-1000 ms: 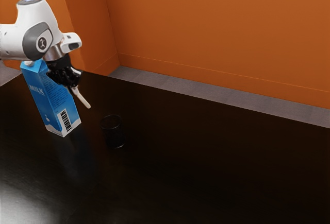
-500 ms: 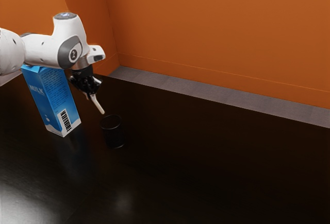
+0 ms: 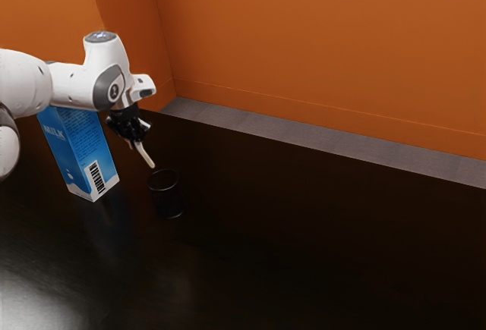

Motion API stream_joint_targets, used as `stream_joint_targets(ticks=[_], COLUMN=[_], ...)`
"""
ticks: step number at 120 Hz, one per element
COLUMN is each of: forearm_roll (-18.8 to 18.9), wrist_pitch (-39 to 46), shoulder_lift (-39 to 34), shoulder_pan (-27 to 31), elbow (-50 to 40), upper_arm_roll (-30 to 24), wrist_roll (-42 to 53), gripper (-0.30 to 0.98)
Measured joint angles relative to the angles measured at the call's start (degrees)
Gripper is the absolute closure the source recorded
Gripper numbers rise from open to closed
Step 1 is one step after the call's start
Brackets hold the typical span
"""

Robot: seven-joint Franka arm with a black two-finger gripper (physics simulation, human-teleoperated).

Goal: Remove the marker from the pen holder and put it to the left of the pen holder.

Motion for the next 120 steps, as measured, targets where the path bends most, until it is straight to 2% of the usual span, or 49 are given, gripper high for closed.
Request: stream_joint_targets(ticks=[4,28,47,58,70,75,82,99,120], forearm_roll=[-0.2,-4.0,-5.3,-5.7,-5.6,-4.9,-2.6,0.8,2.1], wrist_pitch=[0.2,0.5,0.5,0.3,-1.3,-5.1,-11.5,-23.1,-31.2], shoulder_lift=[0.1,-0.3,-1.8,-5.6,-22.3,-29.2,-34.6,-37.1,-37.1], shoulder_pan=[0.0,0.3,2.0,1.5,-0.8,-3.0,-5.0,-6.1,-9.3], elbow=[0.0,-0.1,-0.8,-3.0,-10.4,-8.9,-5.5,-3.7,-3.1], upper_arm_roll=[0.0,-0.6,-0.3,-0.2,0.0,0.4,0.4,0.2,-0.4], wrist_roll=[0.1,2.1,4.1,5.2,6.3,6.7,7.2,6.7,3.7], gripper=[0.77,0.34,0.16,0.11,0.07,0.05,0.04,0.02,0.01])
